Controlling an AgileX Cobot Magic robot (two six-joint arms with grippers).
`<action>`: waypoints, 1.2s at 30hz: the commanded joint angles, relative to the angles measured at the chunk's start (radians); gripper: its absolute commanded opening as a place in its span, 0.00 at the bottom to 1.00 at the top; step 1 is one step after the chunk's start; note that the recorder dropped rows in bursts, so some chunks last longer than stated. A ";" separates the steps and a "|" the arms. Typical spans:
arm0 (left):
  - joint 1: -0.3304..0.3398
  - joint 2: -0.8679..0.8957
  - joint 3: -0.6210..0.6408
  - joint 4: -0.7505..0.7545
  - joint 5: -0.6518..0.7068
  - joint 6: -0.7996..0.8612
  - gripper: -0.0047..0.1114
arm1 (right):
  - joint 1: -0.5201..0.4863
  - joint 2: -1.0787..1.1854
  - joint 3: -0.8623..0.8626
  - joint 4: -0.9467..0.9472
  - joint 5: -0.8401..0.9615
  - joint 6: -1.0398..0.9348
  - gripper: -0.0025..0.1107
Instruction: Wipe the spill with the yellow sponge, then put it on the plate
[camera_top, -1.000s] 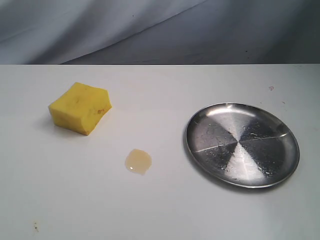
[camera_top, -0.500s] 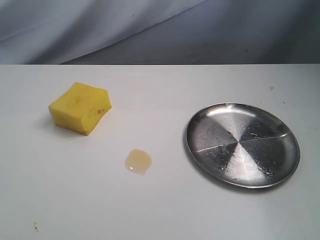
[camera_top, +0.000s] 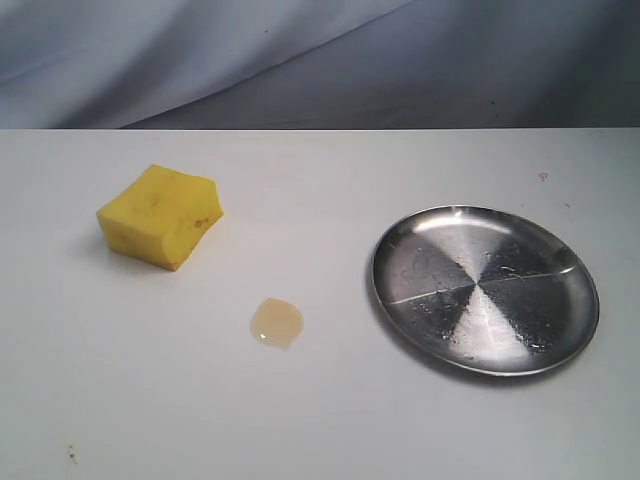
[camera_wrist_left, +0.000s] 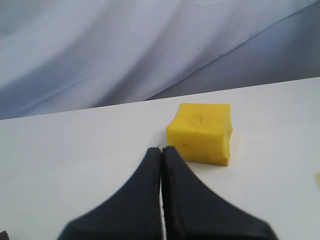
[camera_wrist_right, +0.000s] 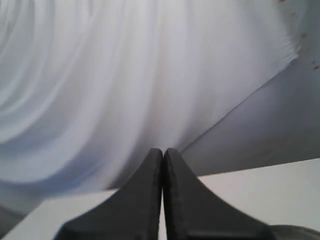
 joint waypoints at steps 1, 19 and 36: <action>0.001 -0.003 -0.001 -0.004 -0.006 -0.008 0.04 | 0.201 0.336 -0.193 -0.016 0.049 -0.187 0.02; 0.001 -0.003 -0.001 -0.004 -0.006 -0.008 0.04 | 0.525 1.671 -1.325 -0.014 0.529 -0.220 0.12; 0.001 -0.003 -0.001 -0.004 -0.006 -0.008 0.04 | 0.435 2.095 -1.758 -0.160 0.445 0.324 0.71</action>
